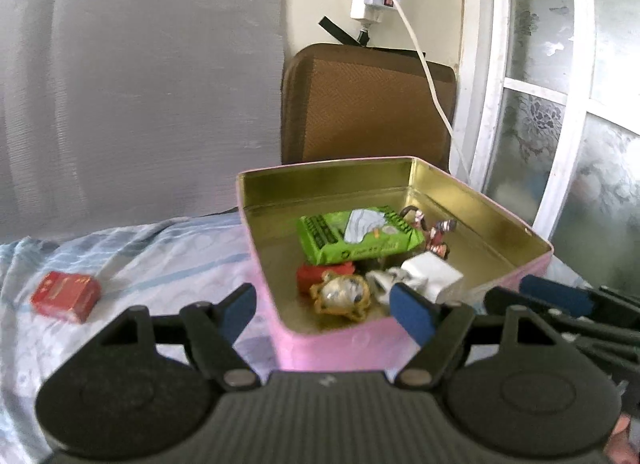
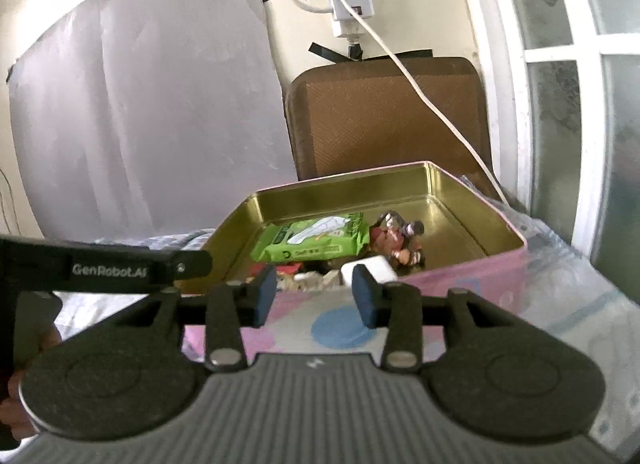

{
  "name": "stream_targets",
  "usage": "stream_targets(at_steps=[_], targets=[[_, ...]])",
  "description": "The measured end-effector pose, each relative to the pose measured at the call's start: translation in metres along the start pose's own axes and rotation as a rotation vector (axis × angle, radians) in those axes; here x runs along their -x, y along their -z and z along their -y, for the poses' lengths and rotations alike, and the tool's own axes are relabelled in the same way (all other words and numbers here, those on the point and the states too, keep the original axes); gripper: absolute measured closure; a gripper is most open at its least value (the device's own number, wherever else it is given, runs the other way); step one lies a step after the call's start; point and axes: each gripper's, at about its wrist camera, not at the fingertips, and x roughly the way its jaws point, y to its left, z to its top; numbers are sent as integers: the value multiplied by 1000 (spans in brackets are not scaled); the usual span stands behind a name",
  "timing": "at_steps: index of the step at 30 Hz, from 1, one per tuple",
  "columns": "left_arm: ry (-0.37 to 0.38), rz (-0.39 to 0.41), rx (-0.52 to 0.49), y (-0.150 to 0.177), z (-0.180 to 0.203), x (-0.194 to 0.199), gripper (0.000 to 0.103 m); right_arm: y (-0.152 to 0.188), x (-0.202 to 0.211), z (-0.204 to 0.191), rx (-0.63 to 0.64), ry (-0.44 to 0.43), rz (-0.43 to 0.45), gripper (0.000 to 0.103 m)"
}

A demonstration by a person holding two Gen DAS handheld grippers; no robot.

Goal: Organize rigid objects

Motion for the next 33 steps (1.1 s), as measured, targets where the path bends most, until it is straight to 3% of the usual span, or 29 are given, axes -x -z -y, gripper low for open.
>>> stream_targets(at_steps=[9, 18, 33], targets=[[-42, -8, 8, 39, -34, 30, 22, 25, 4, -20, -65, -54, -68, 56], [-126, -63, 49, 70, -82, 31, 22, 41, -12, -55, -35, -107, -150, 55], [-263, -110, 151, 92, -175, 29, 22, 53, -43, -121, 81, -200, -241, 51]])
